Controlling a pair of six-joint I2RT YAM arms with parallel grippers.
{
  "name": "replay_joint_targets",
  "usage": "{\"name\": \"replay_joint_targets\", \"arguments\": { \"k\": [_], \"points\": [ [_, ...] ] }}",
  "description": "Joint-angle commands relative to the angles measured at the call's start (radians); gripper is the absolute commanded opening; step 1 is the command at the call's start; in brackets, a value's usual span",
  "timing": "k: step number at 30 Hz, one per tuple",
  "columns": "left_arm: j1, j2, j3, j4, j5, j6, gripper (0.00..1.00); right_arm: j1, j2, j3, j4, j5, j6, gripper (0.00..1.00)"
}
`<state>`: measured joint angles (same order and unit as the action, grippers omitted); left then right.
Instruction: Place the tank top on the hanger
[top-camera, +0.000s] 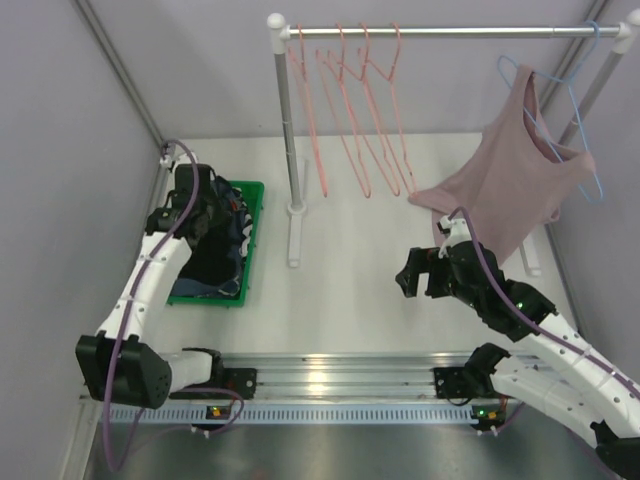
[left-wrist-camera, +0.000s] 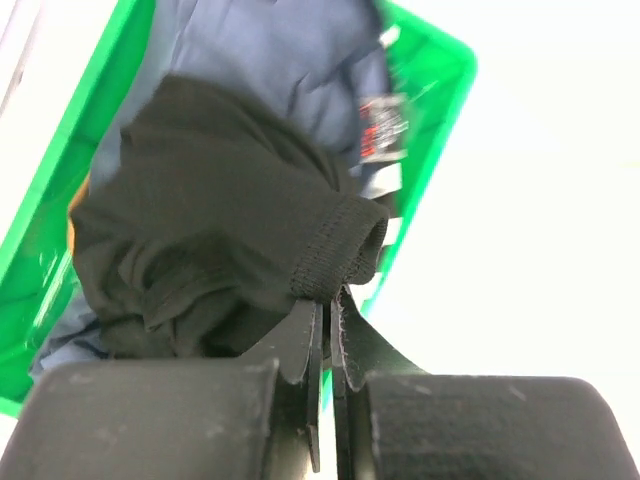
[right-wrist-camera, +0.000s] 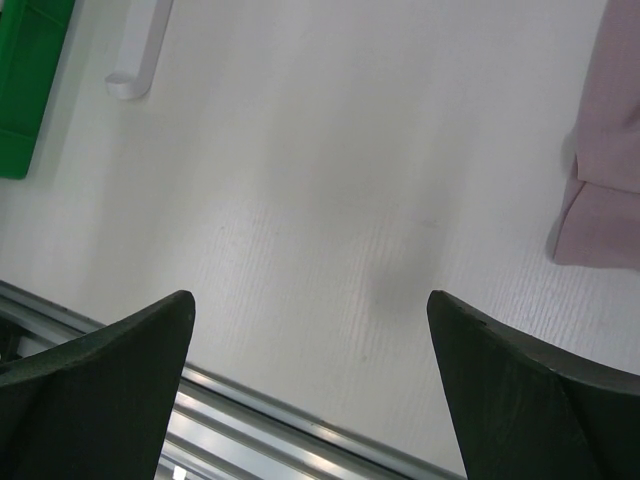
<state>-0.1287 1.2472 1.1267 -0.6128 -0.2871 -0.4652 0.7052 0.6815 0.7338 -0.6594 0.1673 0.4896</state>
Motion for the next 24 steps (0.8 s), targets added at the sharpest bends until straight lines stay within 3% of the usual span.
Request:
{"name": "replay_joint_targets", "arguments": {
  "k": [1, 8, 16, 21, 24],
  "points": [
    [-0.011, -0.074, 0.14, -0.045, 0.106, 0.042, 0.0, 0.014, -0.016, 0.044, -0.003, 0.008, -0.016, 1.0],
    [-0.094, -0.107, 0.419, -0.186, 0.146, 0.068, 0.0, 0.013, -0.031, 0.064, 0.02, -0.002, -0.028, 1.0],
    [-0.16, -0.127, 0.616, -0.238, 0.242, 0.057, 0.0, 0.014, -0.054, 0.073, 0.035, -0.006, -0.026, 1.0],
    [-0.172, -0.158, 0.575, -0.234, 0.387, 0.02, 0.0, 0.014, -0.06, 0.075, 0.03, -0.002, -0.023, 1.0],
    [-0.212, -0.187, 0.463, -0.197, 0.419, 0.005, 0.0, 0.014, -0.071, 0.069, 0.03, 0.0, -0.02, 1.0]
  ]
}}
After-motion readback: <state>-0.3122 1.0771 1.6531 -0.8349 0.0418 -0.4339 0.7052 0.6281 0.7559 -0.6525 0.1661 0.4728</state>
